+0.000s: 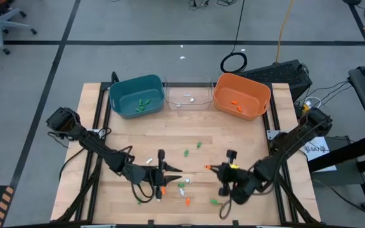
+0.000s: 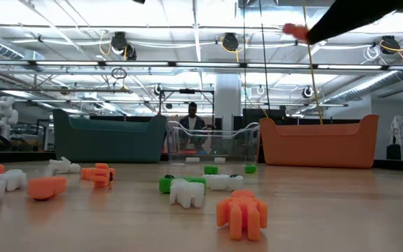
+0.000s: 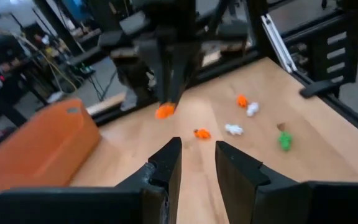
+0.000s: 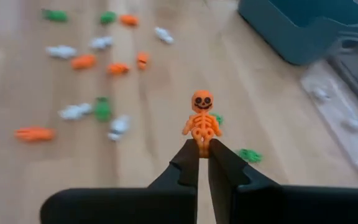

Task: Sort Halloween decoration
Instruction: Put the orange skeleton toy into the orange bin

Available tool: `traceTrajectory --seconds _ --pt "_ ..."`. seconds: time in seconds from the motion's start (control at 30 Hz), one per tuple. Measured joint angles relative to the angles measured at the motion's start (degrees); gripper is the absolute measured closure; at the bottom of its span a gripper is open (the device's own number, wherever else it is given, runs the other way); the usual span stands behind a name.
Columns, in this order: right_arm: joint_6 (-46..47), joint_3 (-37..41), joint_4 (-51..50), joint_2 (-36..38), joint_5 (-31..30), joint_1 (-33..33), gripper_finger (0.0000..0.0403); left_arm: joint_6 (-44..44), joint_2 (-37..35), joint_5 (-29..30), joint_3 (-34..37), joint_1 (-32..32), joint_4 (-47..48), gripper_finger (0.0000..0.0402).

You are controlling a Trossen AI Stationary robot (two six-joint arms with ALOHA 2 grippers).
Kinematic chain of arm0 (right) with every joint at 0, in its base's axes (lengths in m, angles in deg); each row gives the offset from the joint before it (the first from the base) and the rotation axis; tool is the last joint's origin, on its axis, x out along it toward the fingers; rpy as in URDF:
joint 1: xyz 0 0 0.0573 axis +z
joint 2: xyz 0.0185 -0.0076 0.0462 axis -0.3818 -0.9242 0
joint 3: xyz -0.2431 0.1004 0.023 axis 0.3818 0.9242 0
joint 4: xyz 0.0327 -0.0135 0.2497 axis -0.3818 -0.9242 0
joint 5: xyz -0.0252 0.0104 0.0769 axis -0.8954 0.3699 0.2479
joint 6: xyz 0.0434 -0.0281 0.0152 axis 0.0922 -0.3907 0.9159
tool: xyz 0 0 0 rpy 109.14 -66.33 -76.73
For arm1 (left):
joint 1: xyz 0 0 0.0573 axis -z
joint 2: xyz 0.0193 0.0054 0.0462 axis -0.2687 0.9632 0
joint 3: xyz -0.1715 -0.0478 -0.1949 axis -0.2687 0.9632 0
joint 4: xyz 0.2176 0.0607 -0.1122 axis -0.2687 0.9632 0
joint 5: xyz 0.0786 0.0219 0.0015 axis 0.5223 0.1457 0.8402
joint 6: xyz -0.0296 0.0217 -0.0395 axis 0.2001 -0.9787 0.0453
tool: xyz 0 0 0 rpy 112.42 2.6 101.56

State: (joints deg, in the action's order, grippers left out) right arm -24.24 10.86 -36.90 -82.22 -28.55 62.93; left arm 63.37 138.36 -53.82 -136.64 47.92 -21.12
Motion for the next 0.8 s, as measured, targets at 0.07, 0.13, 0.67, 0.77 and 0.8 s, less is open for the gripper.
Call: traceTrajectory --seconds 0.07,0.13,0.67,0.77,0.8 --pt "0.02 0.00 -1.72 2.16 1.78 -2.68 0.0403 -0.68 -1.31 0.10 -0.02 -0.83 0.22 0.0304" --pt "-0.35 0.00 -3.52 4.69 4.40 -5.45 0.0403 0.34 -2.58 0.28 -0.02 -1.40 1.91 0.0304" --pt "-8.24 0.00 -25.25 22.45 19.97 -41.52 0.0403 6.42 -2.74 0.34 -0.02 -3.15 11.45 0.0304" --pt "-8.67 0.00 -26.20 22.43 24.15 -49.69 0.0403 7.02 -2.74 0.36 -0.02 -3.45 12.16 0.0304" --pt "-8.78 0.00 -26.19 21.96 25.25 -52.55 0.0403 7.01 -2.74 0.36 -0.02 -3.51 12.29 0.0304"
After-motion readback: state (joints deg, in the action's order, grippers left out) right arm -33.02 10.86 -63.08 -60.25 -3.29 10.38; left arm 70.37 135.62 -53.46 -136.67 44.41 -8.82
